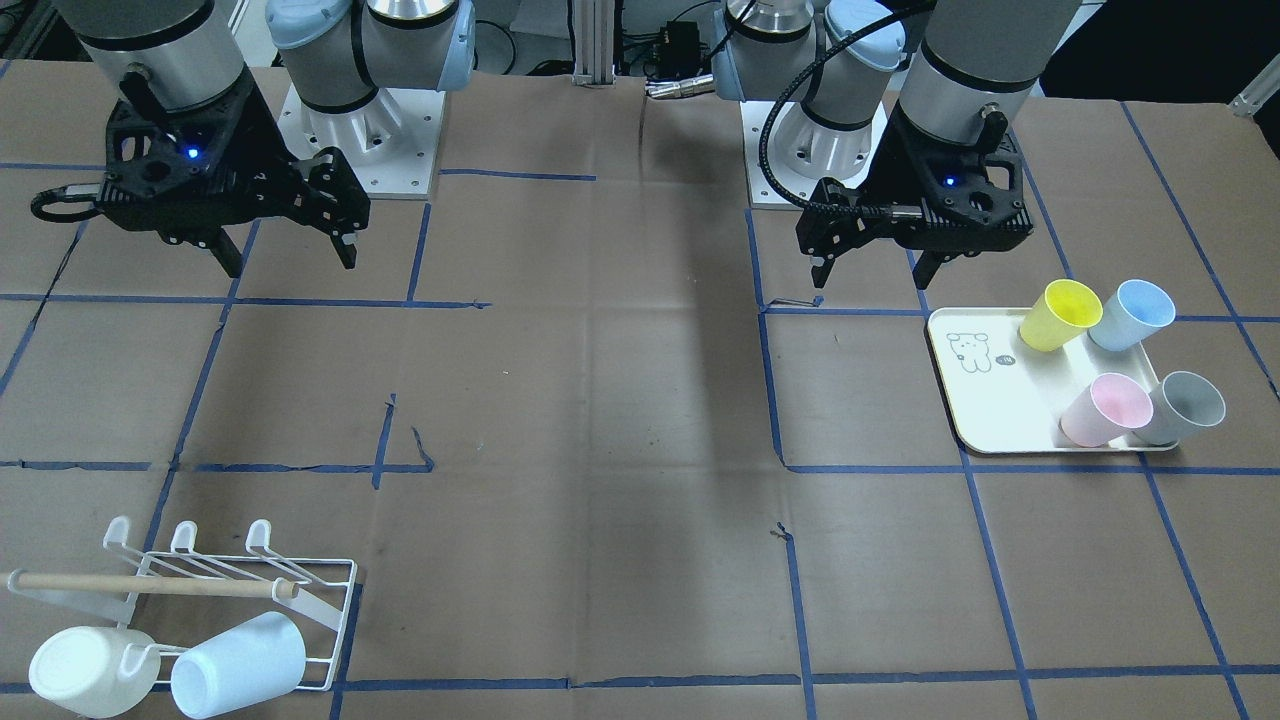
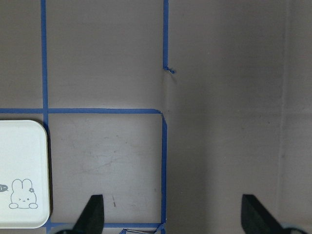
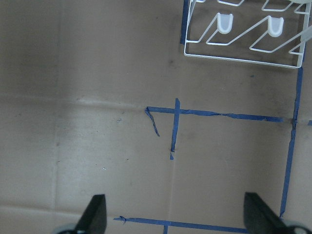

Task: Transfer IKEA cup to right arm and place on rack

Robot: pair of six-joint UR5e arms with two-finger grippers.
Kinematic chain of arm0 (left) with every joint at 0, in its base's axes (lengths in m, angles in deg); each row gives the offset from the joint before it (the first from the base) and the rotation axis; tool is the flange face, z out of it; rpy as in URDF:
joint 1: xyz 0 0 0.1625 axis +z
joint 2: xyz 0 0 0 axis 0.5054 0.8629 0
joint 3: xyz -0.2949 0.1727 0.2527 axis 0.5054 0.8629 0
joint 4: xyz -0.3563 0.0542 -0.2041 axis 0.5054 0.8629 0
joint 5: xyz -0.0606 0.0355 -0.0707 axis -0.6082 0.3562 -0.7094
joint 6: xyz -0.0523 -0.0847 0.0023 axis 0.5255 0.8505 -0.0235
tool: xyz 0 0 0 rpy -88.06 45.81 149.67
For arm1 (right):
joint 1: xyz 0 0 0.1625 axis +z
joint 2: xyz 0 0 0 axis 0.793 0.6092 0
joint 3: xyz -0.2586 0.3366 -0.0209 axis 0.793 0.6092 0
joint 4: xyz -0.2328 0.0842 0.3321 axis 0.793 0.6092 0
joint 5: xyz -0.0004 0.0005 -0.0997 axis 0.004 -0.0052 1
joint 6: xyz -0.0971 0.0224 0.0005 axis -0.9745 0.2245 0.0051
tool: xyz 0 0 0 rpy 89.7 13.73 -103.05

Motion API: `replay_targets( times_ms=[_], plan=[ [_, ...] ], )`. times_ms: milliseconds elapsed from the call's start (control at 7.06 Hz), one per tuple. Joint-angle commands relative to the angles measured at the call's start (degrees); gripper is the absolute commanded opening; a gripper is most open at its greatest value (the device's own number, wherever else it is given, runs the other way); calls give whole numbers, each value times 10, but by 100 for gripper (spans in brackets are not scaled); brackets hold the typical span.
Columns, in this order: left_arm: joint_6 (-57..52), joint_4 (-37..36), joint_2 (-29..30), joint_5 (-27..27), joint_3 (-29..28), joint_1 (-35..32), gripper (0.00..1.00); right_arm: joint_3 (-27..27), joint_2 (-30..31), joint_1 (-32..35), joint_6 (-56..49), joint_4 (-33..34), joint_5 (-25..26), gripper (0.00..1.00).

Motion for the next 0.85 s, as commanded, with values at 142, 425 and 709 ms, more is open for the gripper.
replay_targets(
  times_ms=[142,425,709],
  plan=[
    [-1,0,0,0,0,0,99,0,0,15,62,3,23,100],
    [-1,0,0,0,0,0,99,-3,-2,15,62,4,26,100],
    [-1,0,0,0,0,0,99,-5,-4,15,63,4,21,100]
  ],
)
